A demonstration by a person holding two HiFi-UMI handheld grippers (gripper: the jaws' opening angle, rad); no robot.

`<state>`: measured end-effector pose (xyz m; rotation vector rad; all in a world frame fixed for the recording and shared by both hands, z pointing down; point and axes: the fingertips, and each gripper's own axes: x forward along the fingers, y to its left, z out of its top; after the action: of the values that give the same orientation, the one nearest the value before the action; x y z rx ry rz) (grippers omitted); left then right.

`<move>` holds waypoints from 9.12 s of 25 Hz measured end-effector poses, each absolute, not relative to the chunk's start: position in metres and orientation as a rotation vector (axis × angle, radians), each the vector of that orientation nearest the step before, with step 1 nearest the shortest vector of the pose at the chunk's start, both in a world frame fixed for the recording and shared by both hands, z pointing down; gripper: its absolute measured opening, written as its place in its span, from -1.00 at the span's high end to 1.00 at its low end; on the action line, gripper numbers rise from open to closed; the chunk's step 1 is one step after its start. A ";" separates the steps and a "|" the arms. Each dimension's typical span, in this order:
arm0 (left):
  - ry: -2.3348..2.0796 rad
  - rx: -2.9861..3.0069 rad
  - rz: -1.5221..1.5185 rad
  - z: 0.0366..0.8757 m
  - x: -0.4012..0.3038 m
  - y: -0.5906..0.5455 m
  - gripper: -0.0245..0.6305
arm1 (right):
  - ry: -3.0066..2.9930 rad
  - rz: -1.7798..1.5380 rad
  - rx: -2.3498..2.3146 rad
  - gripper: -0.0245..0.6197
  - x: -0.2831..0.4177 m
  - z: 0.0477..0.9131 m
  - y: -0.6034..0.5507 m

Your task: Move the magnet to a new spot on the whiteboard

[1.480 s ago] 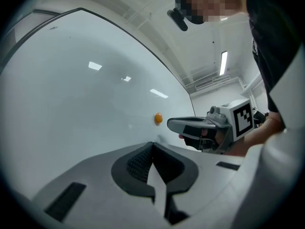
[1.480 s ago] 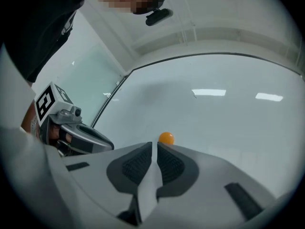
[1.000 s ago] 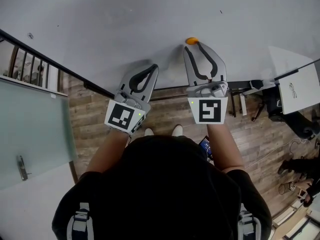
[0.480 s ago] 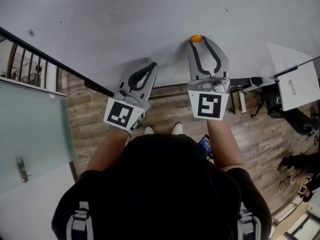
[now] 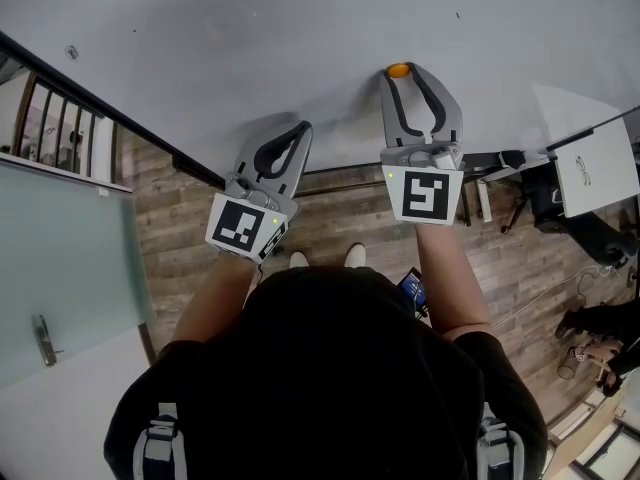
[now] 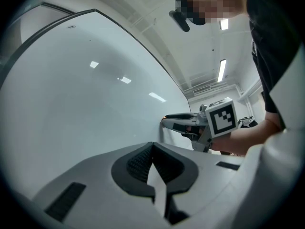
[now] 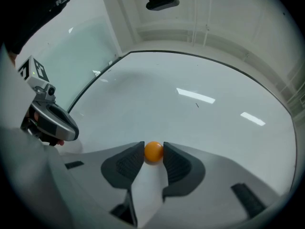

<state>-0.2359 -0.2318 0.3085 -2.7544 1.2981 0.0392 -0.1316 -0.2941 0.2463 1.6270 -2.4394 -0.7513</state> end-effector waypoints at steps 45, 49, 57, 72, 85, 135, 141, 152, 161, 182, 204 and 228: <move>1.214 -2.816 -0.024 0.335 -0.206 -0.222 0.92 | -2.853 -0.094 1.327 0.55 -0.095 0.340 -0.222; 1.214 -2.815 -0.029 0.336 -0.204 -0.220 0.92 | -2.862 -0.087 1.313 0.55 -0.101 0.343 -0.220; 1.219 -2.821 -0.033 0.343 -0.204 -0.219 0.92 | -2.874 -0.056 1.300 0.55 -0.103 0.347 -0.221; 1.227 -2.822 -0.043 0.344 -0.205 -0.217 0.92 | -2.864 -0.091 1.289 0.55 -0.104 0.345 -0.221; 1.148 -2.871 -0.028 0.349 -0.211 -0.215 0.92 | -2.823 -0.087 1.353 0.55 -0.112 0.344 -0.215; 0.670 -3.049 0.023 0.357 0.090 -0.223 0.92 | -2.533 -0.109 1.849 0.55 0.184 0.342 -0.189; 0.731 -3.025 0.004 0.359 0.176 -0.238 0.92 | -2.565 -0.116 1.820 0.55 0.273 0.342 -0.205; 0.817 -3.010 -0.033 0.356 0.271 -0.256 0.92 | -2.616 -0.093 1.818 0.55 0.370 0.344 -0.238; 0.797 -3.036 -0.024 0.371 0.311 -0.296 0.92 | -2.608 -0.069 1.826 0.55 0.393 0.357 -0.282; 0.795 -3.027 -0.011 0.386 0.331 -0.355 0.92 | -2.629 -0.032 1.749 0.55 0.377 0.378 -0.396; 0.726 -3.074 -0.035 0.398 0.335 -0.370 0.92 | -2.594 -0.082 1.733 0.52 0.380 0.385 -0.404; 0.624 -3.073 -0.055 0.385 0.330 -0.325 0.92 | -2.576 -0.018 1.747 0.91 0.389 0.383 -0.314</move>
<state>0.3304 -0.3250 0.3852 -3.0734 0.6245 -0.0545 0.3889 -0.3145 0.3827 1.7469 -2.5764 -0.0175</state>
